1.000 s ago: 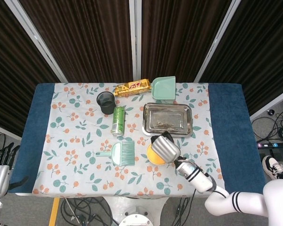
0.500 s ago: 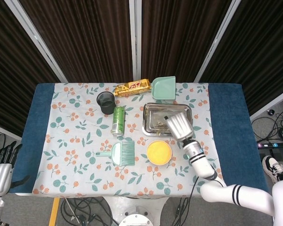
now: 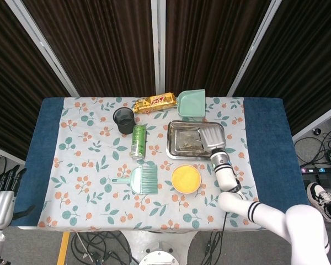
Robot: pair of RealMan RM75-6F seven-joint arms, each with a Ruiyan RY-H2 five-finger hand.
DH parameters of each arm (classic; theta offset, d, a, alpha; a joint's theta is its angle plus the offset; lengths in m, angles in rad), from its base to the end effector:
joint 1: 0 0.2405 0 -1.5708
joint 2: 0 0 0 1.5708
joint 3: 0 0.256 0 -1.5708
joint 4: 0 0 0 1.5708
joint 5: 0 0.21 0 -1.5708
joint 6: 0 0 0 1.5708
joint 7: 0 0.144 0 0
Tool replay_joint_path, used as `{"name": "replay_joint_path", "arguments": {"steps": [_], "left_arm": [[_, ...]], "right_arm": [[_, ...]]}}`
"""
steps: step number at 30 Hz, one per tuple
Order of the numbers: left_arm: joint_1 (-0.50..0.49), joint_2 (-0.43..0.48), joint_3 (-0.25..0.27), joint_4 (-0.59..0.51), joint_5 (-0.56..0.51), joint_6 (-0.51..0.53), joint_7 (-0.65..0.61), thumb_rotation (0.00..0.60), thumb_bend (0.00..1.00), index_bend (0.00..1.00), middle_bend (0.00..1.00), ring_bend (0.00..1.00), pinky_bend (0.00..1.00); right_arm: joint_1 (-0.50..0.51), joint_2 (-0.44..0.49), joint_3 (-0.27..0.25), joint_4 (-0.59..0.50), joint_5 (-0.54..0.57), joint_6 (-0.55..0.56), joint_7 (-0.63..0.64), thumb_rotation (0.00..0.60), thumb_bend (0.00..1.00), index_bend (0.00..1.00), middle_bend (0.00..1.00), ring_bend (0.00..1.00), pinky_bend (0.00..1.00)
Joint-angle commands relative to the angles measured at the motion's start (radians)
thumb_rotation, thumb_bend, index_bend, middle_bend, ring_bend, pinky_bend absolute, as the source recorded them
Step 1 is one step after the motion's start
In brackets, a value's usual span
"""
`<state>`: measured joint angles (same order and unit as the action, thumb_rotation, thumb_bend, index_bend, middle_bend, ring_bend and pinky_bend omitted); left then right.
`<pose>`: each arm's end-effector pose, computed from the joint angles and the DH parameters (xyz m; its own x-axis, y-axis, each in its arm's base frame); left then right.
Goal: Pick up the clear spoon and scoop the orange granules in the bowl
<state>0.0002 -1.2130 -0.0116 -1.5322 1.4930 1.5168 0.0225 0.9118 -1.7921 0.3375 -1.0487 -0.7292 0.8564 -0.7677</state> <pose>-0.3336 0.1458 0.1352 0.4024 0.0441 0.9144 0.9111 0.0774 -0.4048 -0.1480 -0.4235 -0.0466 0.6416 -0.2288 0.7321 -0.7667 -0.1636 0.6208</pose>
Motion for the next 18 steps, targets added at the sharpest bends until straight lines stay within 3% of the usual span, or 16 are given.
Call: {"name": "replay_joint_path", "arguments": {"steps": [1, 5, 8, 14, 18], "left_arm": [[0.001, 0.0, 0.001, 0.001, -0.001, 0.0, -0.002, 0.6, 0.03, 0.1, 0.07, 0.07, 0.1], [0.007, 0.001, 0.003, 0.003, -0.002, 0.006, -0.006, 0.6, 0.03, 0.1, 0.07, 0.07, 0.1], [0.009, 0.001, 0.004, 0.004, -0.002, 0.009, -0.009, 0.6, 0.03, 0.1, 0.07, 0.07, 0.1], [0.006, -0.002, 0.001, 0.009, 0.005, 0.013, -0.015, 0.6, 0.03, 0.1, 0.07, 0.07, 0.1], [0.0, -0.004, -0.001, 0.011, 0.013, 0.013, -0.018, 0.6, 0.03, 0.1, 0.07, 0.07, 0.1]], "right_arm": [[0.035, -0.052, 0.019, 0.07, 0.083, -0.044, 0.001, 0.6, 0.16, 0.46, 1.0, 1.0, 1.0], [0.042, -0.044, 0.015, 0.075, 0.119, -0.055, -0.007, 0.6, 0.12, 0.31, 1.0, 1.0, 1.0], [0.022, 0.002, 0.017, 0.017, 0.093, -0.03, 0.033, 0.6, 0.12, 0.28, 1.0, 1.0, 1.0], [-0.101, 0.193, -0.011, -0.27, -0.043, 0.083, 0.164, 0.6, 0.17, 0.35, 0.92, 0.98, 1.0], [-0.228, 0.357, -0.085, -0.494, -0.195, 0.206, 0.236, 0.6, 0.25, 0.4, 0.79, 0.83, 0.94]]}}
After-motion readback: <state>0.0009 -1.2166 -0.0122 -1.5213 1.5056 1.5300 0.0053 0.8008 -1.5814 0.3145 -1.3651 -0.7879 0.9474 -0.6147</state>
